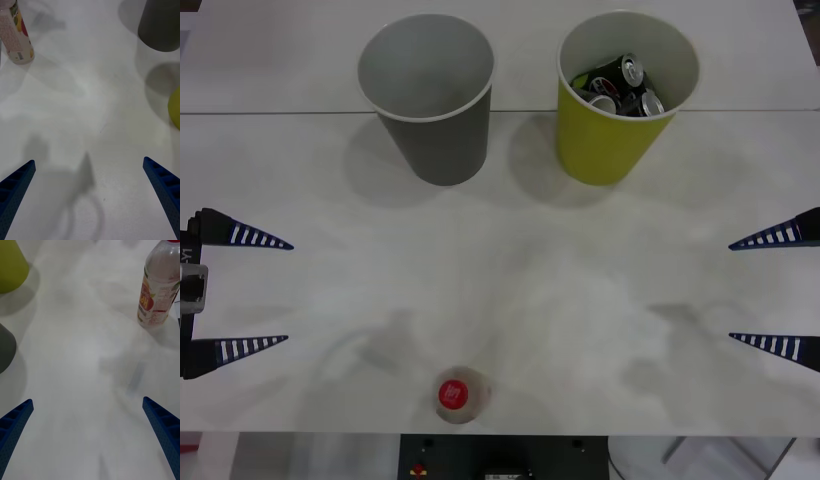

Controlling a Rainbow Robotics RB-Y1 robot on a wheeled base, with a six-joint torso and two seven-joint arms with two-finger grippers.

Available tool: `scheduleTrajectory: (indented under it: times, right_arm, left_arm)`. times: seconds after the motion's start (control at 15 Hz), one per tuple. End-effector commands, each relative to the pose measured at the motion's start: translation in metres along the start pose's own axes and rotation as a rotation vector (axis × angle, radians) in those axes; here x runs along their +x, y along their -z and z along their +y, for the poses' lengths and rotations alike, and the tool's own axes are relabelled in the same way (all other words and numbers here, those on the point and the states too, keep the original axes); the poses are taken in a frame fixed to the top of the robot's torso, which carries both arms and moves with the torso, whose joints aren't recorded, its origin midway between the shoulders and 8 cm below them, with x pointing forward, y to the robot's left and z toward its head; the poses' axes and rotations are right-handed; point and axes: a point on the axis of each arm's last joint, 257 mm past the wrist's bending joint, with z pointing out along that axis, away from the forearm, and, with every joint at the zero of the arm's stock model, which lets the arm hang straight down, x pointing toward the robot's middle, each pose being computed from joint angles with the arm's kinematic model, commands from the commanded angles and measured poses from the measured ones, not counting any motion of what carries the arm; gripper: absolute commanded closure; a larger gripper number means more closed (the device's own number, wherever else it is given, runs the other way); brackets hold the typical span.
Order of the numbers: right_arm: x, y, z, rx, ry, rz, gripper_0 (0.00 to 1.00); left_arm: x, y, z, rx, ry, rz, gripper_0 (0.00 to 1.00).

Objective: Put the can into the green bin and the plastic bottle into the gray bin

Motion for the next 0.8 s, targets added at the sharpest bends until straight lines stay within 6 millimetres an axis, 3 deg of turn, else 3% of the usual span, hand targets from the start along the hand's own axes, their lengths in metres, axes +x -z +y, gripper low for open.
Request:
scheduleTrajectory:
  times: [0.07, 0.13, 0.2, 0.4, 0.8]
  right_arm:
    - [0.0, 0.0, 0.0, 0.0, 0.0, 0.0, 0.0]
    - [0.0, 0.0, 0.0, 0.0, 0.0, 0.0, 0.0]
    - [0.0, 0.0, 0.0, 0.0, 0.0, 0.0, 0.0]
    - [0.0, 0.0, 0.0, 0.0, 0.0, 0.0, 0.0]
    - [0.0, 0.0, 0.0, 0.0, 0.0, 0.0, 0.0]
  left_arm:
    - [0.0, 0.0, 0.0, 0.0, 0.0, 0.0, 0.0]
    - [0.011, -0.003, -0.013, 0.014, 0.04, 0.011, 0.0]
    - [0.012, -0.002, -0.012, 0.012, 0.037, 0.015, 0.0]
    - [0.012, -0.002, -0.014, 0.021, 0.034, 0.015, 0.0]
    - [0.011, -0.018, -0.039, 0.07, 0.07, -0.077, 0.0]
